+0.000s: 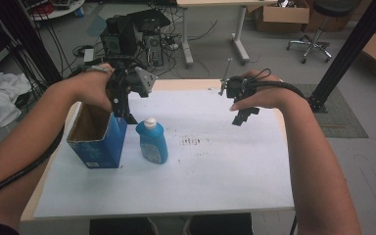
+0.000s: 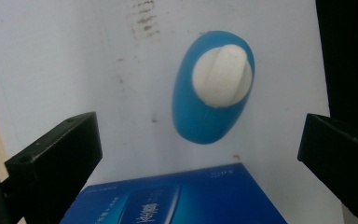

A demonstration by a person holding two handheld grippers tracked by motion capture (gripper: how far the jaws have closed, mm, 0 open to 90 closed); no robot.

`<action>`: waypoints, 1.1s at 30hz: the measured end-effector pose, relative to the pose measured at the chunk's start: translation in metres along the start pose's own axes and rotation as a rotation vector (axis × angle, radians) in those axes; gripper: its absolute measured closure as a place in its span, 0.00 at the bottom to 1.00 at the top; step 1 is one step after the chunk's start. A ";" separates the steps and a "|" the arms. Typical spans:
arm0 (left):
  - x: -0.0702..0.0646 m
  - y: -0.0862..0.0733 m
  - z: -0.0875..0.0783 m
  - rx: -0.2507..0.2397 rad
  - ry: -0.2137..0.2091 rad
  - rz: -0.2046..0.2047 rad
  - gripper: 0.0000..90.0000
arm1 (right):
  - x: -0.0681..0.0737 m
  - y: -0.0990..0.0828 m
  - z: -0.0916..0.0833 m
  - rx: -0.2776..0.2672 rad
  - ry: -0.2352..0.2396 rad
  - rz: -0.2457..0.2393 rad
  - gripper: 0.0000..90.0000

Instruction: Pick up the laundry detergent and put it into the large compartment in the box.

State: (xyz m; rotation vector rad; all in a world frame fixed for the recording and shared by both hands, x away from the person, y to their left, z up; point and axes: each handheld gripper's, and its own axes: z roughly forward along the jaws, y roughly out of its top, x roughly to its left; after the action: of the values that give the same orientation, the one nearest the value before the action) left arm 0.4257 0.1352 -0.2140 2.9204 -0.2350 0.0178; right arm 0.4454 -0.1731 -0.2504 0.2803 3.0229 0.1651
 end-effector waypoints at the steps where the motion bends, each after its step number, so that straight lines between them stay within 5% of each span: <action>1: -0.002 0.000 0.002 0.003 -0.007 0.010 0.00 | 0.000 0.000 0.000 0.004 -0.001 -0.002 0.18; 14: -0.011 0.010 0.024 0.083 -0.011 0.110 0.00 | 0.005 -0.002 0.002 -0.006 -0.005 0.011 0.18; 33: -0.011 0.012 0.056 0.070 -0.019 0.166 0.00 | 0.008 -0.003 0.009 -0.001 -0.001 0.025 0.18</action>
State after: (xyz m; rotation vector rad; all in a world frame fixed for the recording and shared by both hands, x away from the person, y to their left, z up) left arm 0.4124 0.1138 -0.2664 2.9623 -0.4892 0.0238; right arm 0.4380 -0.1738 -0.2607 0.3187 3.0196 0.1686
